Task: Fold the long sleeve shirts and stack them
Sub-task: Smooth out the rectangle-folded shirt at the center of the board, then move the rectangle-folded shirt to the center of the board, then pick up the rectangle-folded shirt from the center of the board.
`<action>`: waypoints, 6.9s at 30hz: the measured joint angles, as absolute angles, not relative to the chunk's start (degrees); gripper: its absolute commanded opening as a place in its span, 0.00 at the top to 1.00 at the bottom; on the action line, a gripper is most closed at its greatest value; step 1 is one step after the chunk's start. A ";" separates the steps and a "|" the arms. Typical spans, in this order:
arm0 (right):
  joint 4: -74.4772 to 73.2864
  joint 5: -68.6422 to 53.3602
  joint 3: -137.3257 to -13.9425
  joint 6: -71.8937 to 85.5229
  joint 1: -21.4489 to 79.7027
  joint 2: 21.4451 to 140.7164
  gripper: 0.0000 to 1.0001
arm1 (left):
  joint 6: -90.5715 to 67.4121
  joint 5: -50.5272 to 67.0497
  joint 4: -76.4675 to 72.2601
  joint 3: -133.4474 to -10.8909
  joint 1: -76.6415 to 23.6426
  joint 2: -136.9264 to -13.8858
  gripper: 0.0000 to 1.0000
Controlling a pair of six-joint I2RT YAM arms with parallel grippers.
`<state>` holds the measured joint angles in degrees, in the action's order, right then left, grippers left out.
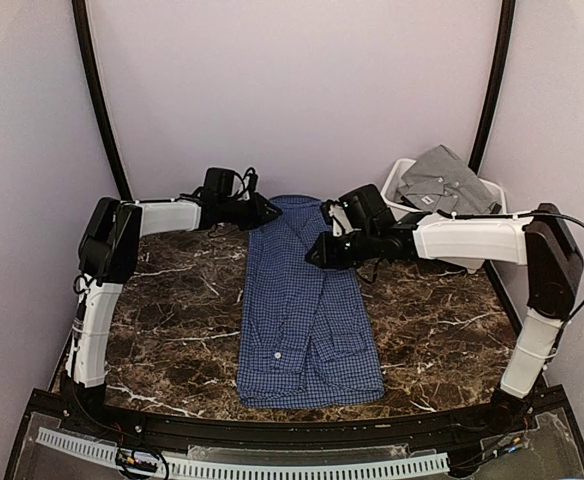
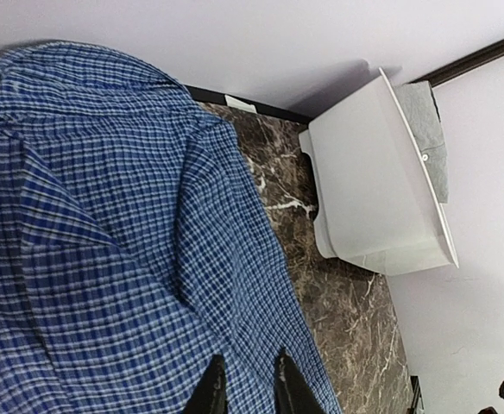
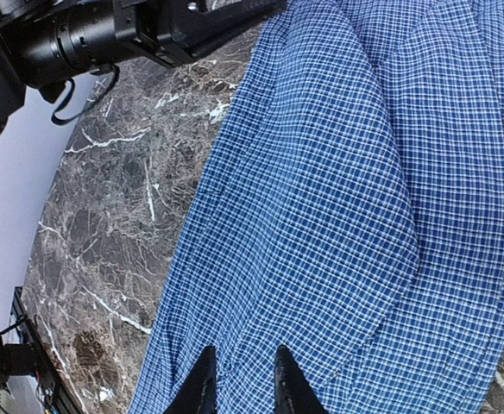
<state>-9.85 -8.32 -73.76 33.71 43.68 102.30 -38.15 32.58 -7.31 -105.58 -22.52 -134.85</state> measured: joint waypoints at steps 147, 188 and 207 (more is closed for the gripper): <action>-8.32 -20.75 -36.95 42.98 45.28 84.88 0.62 | -39.81 30.13 16.40 -34.74 -32.08 -81.97 0.70; 10.15 -26.17 -29.21 49.63 43.38 87.00 0.59 | -38.63 32.49 12.03 -37.54 -34.50 -87.35 0.64; 15.51 -27.22 -27.83 53.08 42.68 88.53 0.71 | -40.75 39.88 5.02 -35.22 -34.30 -90.41 0.81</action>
